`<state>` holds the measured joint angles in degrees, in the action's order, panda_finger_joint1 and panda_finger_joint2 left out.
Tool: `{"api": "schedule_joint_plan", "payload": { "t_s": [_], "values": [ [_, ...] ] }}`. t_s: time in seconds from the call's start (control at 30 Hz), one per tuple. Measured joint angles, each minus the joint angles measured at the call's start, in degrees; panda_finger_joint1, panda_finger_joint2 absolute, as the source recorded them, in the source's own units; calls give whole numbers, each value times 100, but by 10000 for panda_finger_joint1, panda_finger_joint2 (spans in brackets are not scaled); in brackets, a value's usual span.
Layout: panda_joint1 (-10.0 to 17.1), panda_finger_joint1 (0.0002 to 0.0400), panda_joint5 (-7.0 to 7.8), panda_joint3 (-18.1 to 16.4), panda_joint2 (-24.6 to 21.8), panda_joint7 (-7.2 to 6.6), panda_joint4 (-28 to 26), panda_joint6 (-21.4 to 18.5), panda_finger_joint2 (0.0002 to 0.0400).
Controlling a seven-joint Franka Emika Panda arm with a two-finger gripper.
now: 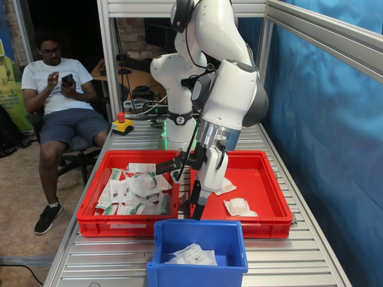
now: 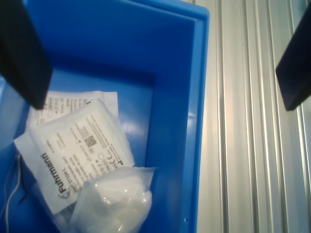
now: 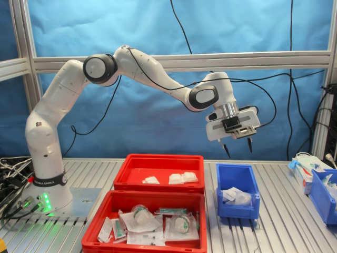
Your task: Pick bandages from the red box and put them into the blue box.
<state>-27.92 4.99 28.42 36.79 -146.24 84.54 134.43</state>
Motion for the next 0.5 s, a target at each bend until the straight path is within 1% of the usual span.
{"api": "schedule_joint_plan", "payload": {
  "t_s": [0.3, 0.4, 0.5],
  "values": [
    [0, 399, 0, -12, -81, 0, 78, 0, 399],
    [1, 400, 0, -39, -192, 0, 196, 0, 400],
    [24, 400, 0, -140, -457, 0, 441, 0, 400]
  ]
}}
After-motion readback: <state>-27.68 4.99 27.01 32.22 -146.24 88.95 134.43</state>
